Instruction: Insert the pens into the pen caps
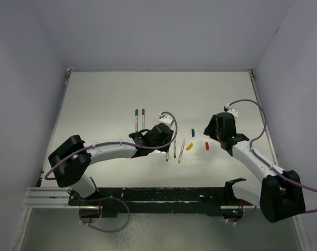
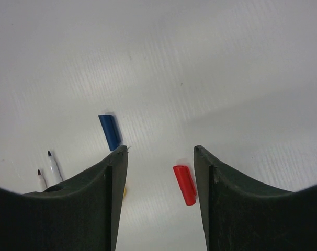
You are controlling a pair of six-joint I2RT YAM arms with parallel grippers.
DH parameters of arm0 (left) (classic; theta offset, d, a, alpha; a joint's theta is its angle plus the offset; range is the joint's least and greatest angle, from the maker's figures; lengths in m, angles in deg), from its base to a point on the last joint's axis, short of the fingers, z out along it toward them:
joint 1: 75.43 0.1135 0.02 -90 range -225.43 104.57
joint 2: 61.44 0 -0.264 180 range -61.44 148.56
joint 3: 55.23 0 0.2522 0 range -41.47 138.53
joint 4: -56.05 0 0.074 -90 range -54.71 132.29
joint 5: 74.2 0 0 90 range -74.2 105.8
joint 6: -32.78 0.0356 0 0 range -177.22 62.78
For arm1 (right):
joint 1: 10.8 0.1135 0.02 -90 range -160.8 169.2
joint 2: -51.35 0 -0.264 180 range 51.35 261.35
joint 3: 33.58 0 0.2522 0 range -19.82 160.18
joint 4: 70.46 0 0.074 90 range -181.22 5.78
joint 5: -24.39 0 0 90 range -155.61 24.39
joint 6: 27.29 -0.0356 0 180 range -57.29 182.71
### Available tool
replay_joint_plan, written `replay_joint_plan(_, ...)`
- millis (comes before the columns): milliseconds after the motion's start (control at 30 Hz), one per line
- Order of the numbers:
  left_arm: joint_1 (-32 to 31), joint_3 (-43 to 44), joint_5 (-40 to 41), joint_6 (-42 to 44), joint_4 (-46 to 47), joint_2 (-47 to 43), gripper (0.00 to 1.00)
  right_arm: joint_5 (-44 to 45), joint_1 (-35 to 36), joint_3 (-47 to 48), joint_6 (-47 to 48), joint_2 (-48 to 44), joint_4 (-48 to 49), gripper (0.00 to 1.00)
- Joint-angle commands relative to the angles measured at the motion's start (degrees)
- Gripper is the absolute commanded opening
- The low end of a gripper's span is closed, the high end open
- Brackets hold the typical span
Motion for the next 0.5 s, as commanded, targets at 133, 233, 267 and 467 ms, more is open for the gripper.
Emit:
replay_joint_plan(133,-1.87,2.32,-1.04,0.41,1.86,5.64,0.47,-0.55,-0.31,-1.52,-1.1,-3.73,1.04,0.54)
replay_joint_plan(233,-2.13,2.97,-1.04,0.62,1.73,7.61,0.47,-0.98,-0.38,-1.88,-1.05,-4.29,1.37,0.53)
replay_joint_plan(267,-2.24,3.09,-1.15,0.65,1.81,8.02,0.48,-1.22,-0.39,-2.02,-1.13,-4.34,1.54,0.53)
replay_joint_plan(467,-2.64,3.57,-1.7,0.68,1.97,9.83,0.49,-2.32,-0.4,-2.4,-1.48,-3.58,2.53,0.52)
